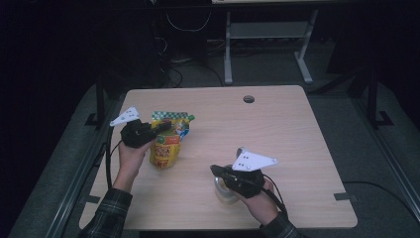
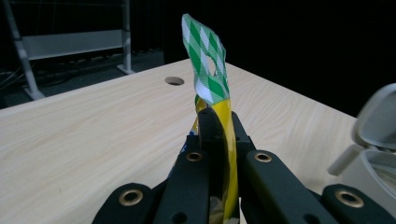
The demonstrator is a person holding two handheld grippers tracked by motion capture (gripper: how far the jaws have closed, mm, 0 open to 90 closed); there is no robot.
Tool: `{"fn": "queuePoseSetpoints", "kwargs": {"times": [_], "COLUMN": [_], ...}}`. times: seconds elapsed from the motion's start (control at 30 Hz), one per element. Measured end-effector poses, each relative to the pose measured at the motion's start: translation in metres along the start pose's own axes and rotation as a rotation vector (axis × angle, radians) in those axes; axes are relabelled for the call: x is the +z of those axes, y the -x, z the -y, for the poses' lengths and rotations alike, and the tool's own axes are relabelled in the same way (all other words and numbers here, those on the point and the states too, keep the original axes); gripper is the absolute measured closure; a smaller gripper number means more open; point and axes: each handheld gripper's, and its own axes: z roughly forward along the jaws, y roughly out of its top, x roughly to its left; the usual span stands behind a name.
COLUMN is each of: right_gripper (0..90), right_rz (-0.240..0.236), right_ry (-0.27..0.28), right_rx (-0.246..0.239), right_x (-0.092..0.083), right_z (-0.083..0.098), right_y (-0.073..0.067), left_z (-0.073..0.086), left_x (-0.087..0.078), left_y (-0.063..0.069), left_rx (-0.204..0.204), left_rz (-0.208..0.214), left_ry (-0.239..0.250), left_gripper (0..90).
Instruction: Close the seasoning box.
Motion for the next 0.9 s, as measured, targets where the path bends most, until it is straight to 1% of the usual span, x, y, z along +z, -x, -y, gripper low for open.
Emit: {"fn": "queuePoseSetpoints", "kwargs": {"times": [0.03,0.1,0.17,0.2,0.33,0.47,0.57,0.6,0.67,0.73,0.77,0.87,0.9], "right_gripper": [89.6,89.6,89.6,89.6,89.6,89.5,89.1,89.0,89.0,88.6,88.6,88.6,88.6], "right_rz": [-0.009,-0.012,-0.019,-0.018,-0.034,-0.055,-0.055,-0.062,-0.058,-0.058,-0.055,-0.051,-0.049], "right_ry": [-0.002,-0.003,-0.005,-0.002,-0.011,-0.002,0.007,0.010,0.013,0.011,0.011,0.013,0.015], "right_rx": [0.001,-0.005,-0.001,-0.002,0.013,0.016,0.019,0.016,0.018,0.023,0.023,0.027,0.029], "right_x": [-0.002,-0.005,-0.008,-0.010,-0.019,-0.027,-0.033,-0.034,-0.038,-0.040,-0.042,-0.047,-0.049], "right_z": [0.001,0.002,0.004,0.005,0.010,0.013,0.016,0.017,0.019,0.021,0.022,0.024,0.025], "right_y": [-0.001,-0.001,-0.001,0.000,0.001,0.003,0.006,0.006,0.007,0.007,0.008,0.008,0.009], "left_z": [0.001,0.004,0.007,0.009,0.018,0.026,0.031,0.033,0.035,0.037,0.038,0.042,0.043], "left_x": [-0.003,-0.011,-0.018,-0.022,-0.037,-0.052,-0.060,-0.062,-0.065,-0.067,-0.068,-0.072,-0.075], "left_y": [0.002,0.006,0.011,0.013,0.016,0.017,0.018,0.019,0.020,0.022,0.023,0.026,0.026], "left_rx": [0.002,0.021,0.036,0.036,0.033,0.026,0.005,0.005,0.006,0.003,0.001,0.001,0.008], "left_rz": [-0.004,-0.007,-0.023,-0.027,-0.037,-0.045,-0.043,-0.044,-0.039,-0.040,-0.046,-0.056,-0.056], "left_ry": [0.001,-0.006,-0.010,-0.009,0.007,0.006,0.017,0.015,0.013,0.015,0.015,0.010,-0.005], "left_gripper": [89.9,89.7,89.6,89.4,88.9,88.3,86.7,86.0,85.3,82.3,78.9,65.4,60.8]}}
